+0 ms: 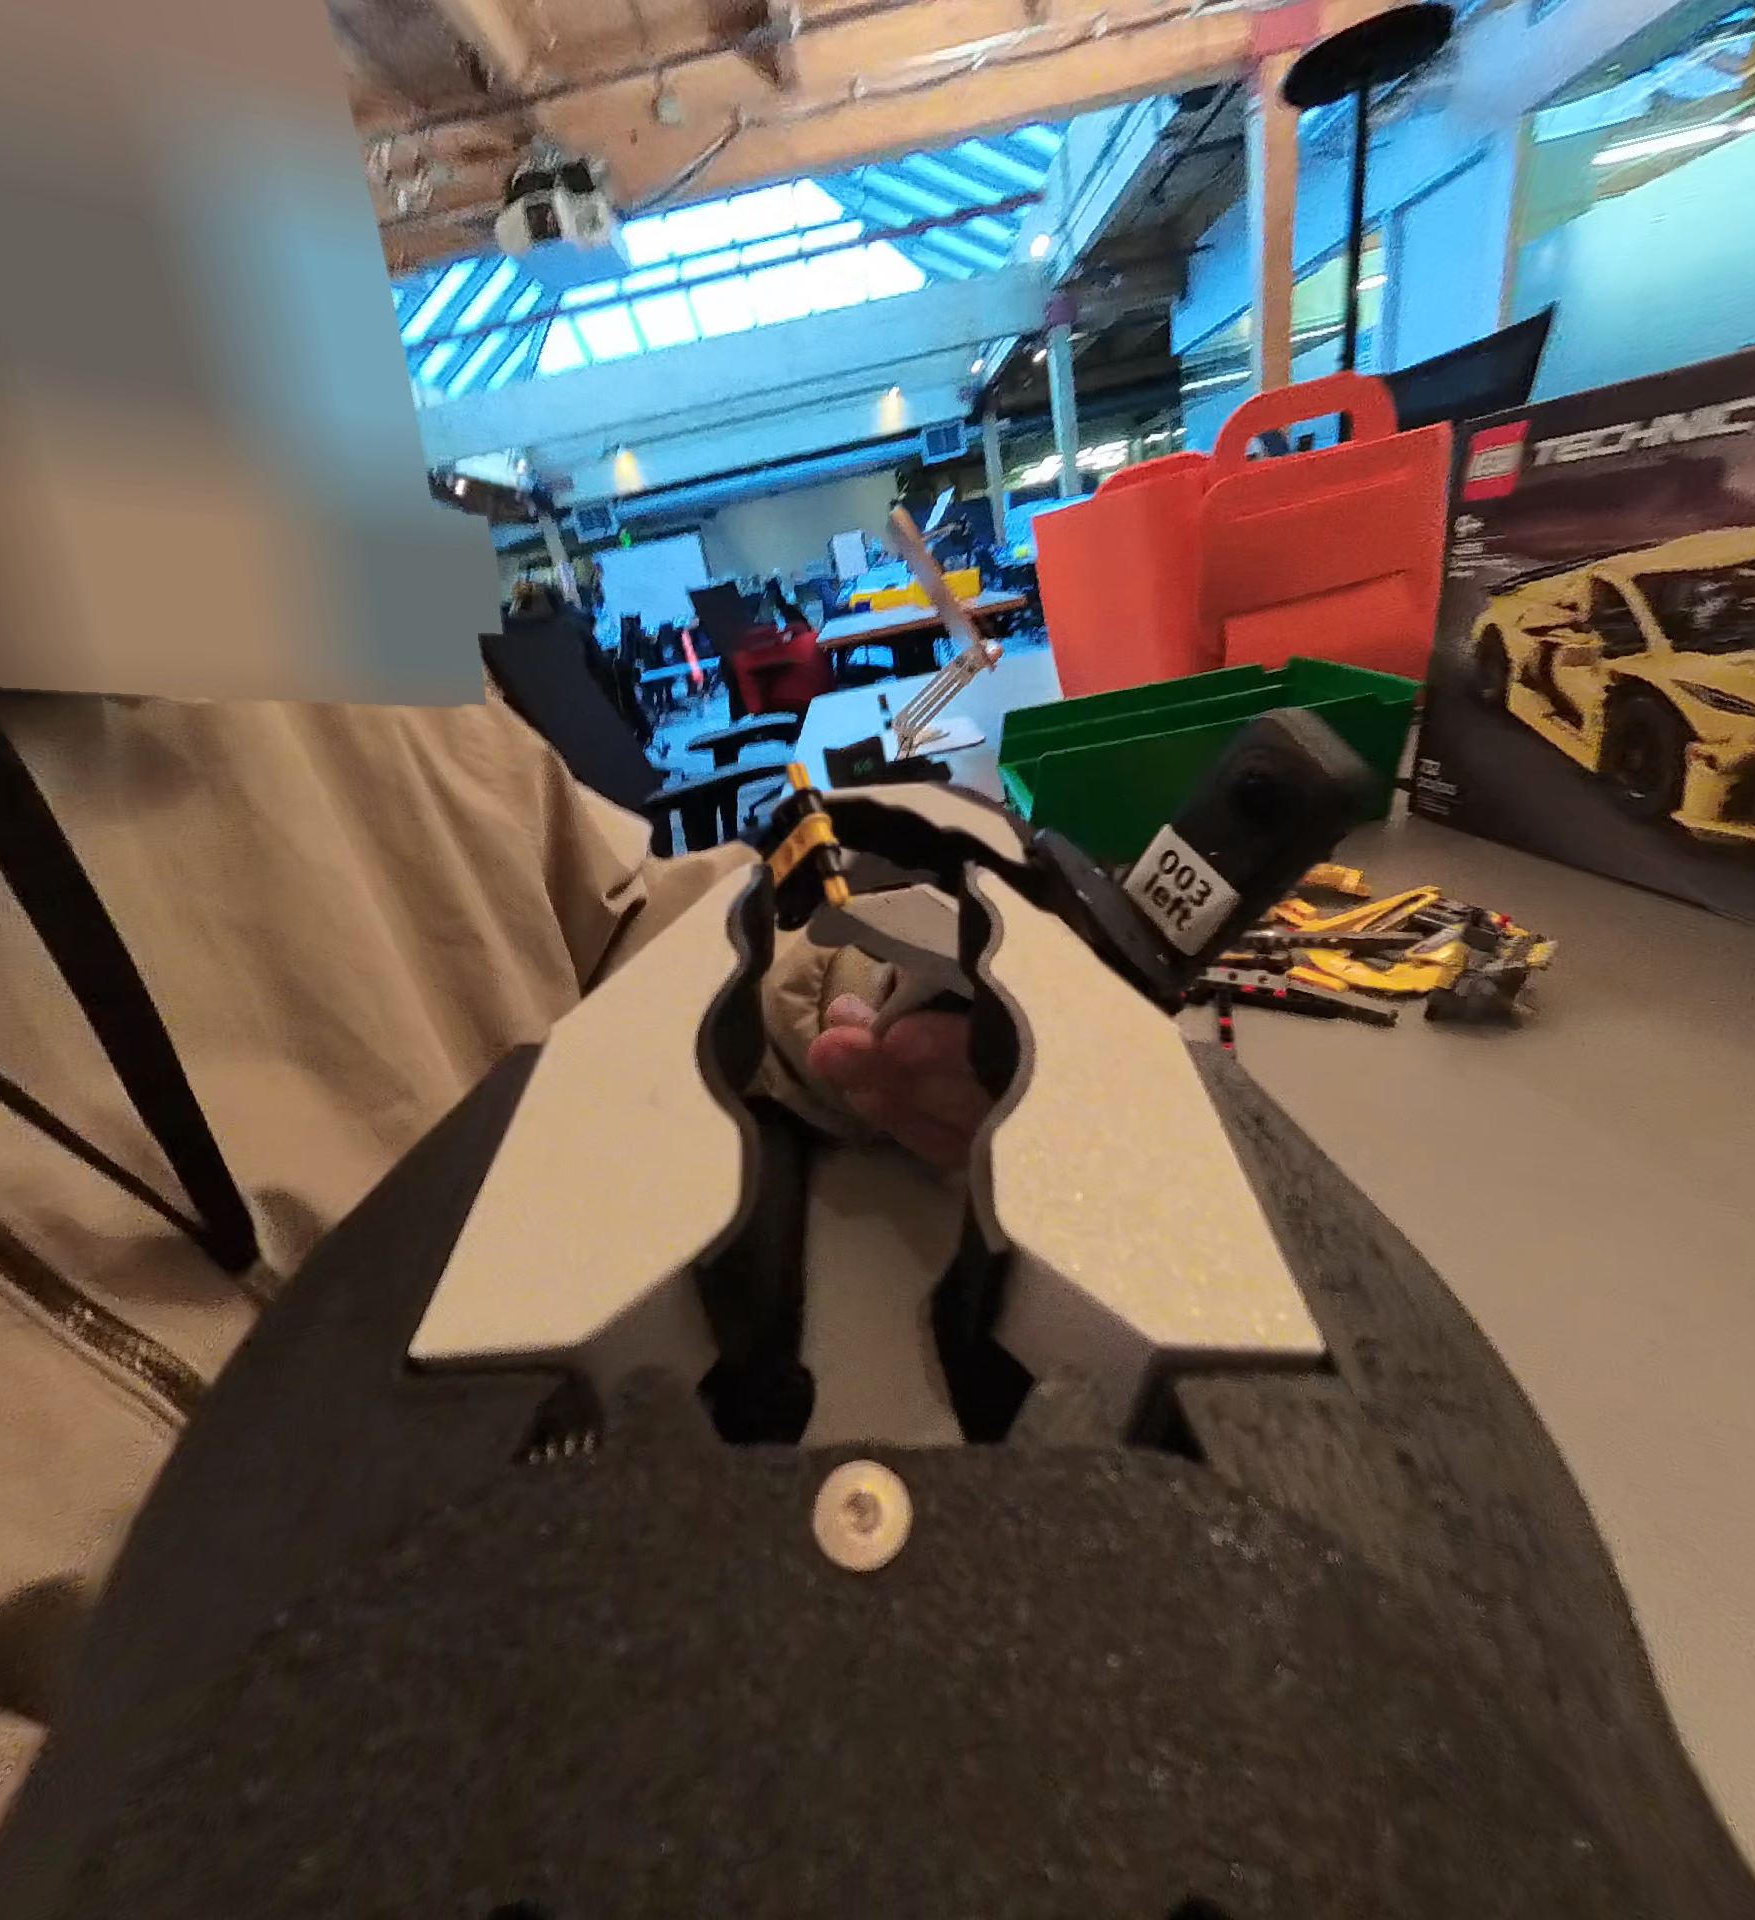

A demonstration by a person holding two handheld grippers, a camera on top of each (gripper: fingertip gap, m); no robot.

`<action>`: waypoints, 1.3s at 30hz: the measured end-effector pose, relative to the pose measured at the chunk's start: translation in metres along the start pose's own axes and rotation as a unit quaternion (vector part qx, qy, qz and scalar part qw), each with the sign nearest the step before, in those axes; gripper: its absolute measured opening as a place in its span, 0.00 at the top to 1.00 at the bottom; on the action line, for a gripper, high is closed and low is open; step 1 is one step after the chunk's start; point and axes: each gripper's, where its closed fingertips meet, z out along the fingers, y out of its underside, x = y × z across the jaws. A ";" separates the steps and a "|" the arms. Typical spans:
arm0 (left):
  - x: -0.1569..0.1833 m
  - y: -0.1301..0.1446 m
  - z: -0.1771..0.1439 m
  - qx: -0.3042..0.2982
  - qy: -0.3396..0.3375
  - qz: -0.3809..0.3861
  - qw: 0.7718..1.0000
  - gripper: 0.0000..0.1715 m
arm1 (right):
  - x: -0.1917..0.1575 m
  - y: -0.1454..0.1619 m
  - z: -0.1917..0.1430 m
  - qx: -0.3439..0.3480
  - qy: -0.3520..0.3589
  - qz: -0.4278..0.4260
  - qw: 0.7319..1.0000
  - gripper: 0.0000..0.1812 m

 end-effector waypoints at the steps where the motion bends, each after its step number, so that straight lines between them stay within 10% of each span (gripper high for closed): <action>1: -0.001 0.006 0.003 -0.018 -0.003 -0.003 1.000 0.87 | -0.005 0.006 0.003 -0.015 -0.009 -0.012 1.000 0.82; 15: -0.032 0.001 -0.008 0.004 -0.085 -0.025 0.996 0.87 | 0.002 0.031 0.002 -0.111 0.013 -0.011 0.994 0.96; 19: -0.061 -0.022 -0.038 0.051 -0.215 0.025 0.975 0.90 | 0.047 0.043 -0.020 -0.155 0.126 -0.004 0.980 0.96; 27: -0.095 -0.013 -0.055 -0.041 -0.389 0.170 0.904 0.91 | 0.070 0.063 -0.029 -0.172 0.164 0.063 0.969 0.96; 39: -0.086 -0.018 -0.048 -0.027 -0.373 0.197 0.906 0.96 | 0.059 0.063 -0.017 -0.147 0.125 0.076 0.978 0.96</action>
